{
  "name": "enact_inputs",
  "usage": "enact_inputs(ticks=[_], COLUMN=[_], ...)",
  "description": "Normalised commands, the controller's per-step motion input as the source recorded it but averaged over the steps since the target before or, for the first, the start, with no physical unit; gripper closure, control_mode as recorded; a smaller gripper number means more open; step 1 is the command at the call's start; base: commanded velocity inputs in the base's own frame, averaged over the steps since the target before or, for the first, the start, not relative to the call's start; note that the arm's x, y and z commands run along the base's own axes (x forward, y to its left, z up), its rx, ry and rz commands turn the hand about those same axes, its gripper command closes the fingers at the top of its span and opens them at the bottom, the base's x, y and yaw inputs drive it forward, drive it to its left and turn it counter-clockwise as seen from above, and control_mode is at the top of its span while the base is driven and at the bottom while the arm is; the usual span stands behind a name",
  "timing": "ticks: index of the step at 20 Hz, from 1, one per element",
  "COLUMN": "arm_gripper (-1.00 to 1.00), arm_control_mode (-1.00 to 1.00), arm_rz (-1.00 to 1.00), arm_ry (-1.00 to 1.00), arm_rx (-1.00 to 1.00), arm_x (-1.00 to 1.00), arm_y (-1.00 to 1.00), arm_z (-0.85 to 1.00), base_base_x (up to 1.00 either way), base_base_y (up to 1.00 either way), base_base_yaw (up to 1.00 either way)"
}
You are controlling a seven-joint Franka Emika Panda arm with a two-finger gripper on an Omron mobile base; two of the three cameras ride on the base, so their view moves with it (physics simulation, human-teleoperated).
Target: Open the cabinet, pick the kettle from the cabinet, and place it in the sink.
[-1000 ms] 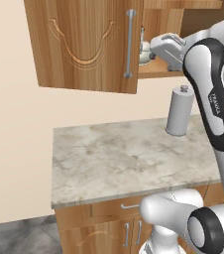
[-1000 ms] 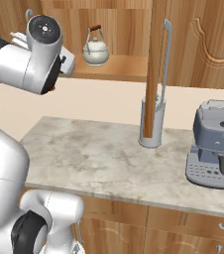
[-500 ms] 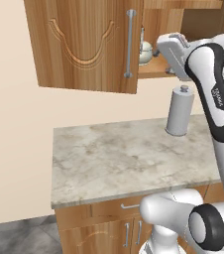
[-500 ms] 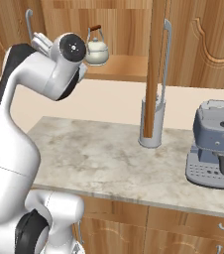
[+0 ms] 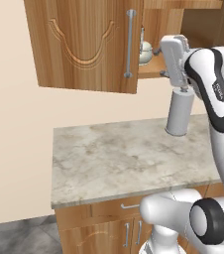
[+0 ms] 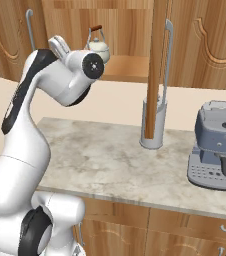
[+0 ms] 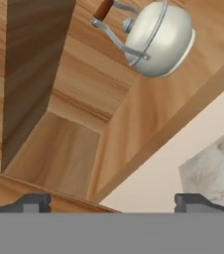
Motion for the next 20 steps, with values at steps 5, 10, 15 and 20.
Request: enact_inputs(ticks=[5,10,15,20], arm_gripper=[-1.0,-1.0,-1.0,-1.0], arm_control_mode=[-1.0,-1.0,-1.0,-1.0], arm_rz=[0.0,0.0,0.02,0.05], arm_ry=[0.04,0.04,0.08,0.15], arm_rx=[0.17,0.08,0.09,0.11], arm_x=[0.26,0.2,0.19,0.23], arm_y=[0.07,0.17,0.14,0.09], arm_z=[0.01,0.04,0.06,0.07], base_base_x=[0.0,0.0,0.0,0.0], base_base_y=[0.0,0.0,0.0,0.0], base_base_yaw=[0.0,0.0,0.0,0.0])
